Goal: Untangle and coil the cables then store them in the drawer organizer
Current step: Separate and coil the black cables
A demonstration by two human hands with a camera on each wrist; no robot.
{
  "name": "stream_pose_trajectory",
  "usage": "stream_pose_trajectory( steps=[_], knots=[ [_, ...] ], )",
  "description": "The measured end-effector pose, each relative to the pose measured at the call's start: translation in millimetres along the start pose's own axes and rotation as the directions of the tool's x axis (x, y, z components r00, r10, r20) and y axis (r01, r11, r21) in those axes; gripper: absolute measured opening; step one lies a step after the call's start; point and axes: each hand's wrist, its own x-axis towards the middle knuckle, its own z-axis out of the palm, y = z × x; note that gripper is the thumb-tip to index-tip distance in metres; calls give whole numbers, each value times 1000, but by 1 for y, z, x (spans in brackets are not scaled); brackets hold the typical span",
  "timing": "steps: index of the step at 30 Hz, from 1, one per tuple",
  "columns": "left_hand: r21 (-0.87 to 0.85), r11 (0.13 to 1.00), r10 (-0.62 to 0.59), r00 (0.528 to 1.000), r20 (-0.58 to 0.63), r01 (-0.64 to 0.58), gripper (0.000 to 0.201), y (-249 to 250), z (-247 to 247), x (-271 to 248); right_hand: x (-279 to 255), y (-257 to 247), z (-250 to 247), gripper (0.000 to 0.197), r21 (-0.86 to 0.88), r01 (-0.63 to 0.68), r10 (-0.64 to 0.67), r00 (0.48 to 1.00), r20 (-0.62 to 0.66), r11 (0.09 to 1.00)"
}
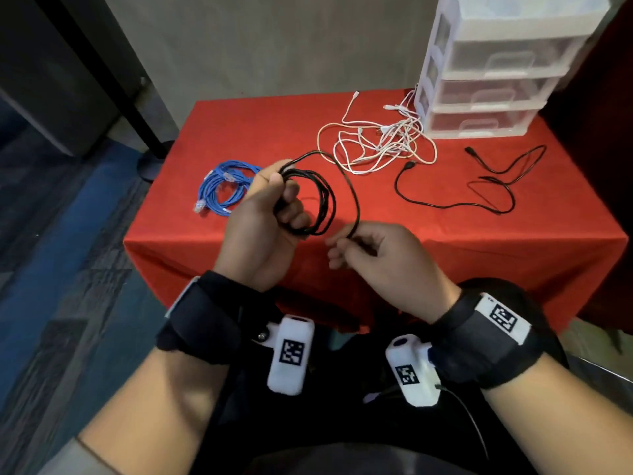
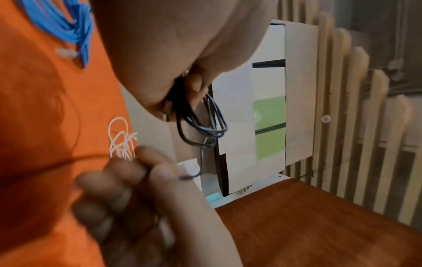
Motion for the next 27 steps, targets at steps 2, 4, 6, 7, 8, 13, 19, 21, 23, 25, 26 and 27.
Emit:
stream_pose_trajectory(
  steps=[2, 4, 6, 7, 8, 13, 19, 21, 23, 25, 26, 27],
  knots=[
    [-71, 996, -60, 996, -69, 55, 23, -10, 3, -1, 4, -6, 5, 18, 51, 52, -44, 988, -150, 997],
    [-107, 987, -130, 982, -137, 116, 22, -18, 3, -2, 6, -14, 7, 21, 66, 103, -88, 975, -205, 992],
    [-80, 980, -192, 964, -182, 180, 27, -24, 1, -3, 6, -18, 9, 22, 89, 112, -94, 978, -184, 990],
    [-59, 977, -212, 956, -203, 204, 28, -26, 0, -3, 5, -18, 10, 22, 93, 107, -91, 982, -162, 990],
    [-46, 974, -226, 948, -226, 222, 27, -26, 0, -2, 4, -16, 11, 21, 91, 101, -87, 986, -143, 991],
    [7, 981, -182, 943, -277, 192, 21, -24, -2, 2, -3, -2, 10, 18, 55, 81, -80, 997, -25, 995],
    [532, 845, 173, 968, -181, -51, 25, -30, -4, 0, 2, 7, -20, 27, -3, 77, -76, 997, 19, 997],
    [733, 650, 275, 961, 21, -202, 24, -29, -6, -2, 8, 5, -31, 32, 0, 81, -80, 983, -166, 997],
    [818, 465, 231, 938, 257, -339, 21, -26, -2, -9, 12, 1, -39, 46, -62, 133, -141, 977, -160, 989],
    [797, 410, 94, 889, 447, -444, 19, -21, 4, -15, 15, -6, -44, 67, -163, 174, -171, 985, 36, 971],
    [772, 413, 42, 857, 514, -484, 18, -20, 5, -16, 17, -9, -45, 70, -186, 185, -158, 976, 149, 965],
    [751, 418, 12, 830, 557, -511, 17, -19, 6, -17, 19, -9, -46, 63, -167, 176, -133, 961, 243, 970]
  ],
)
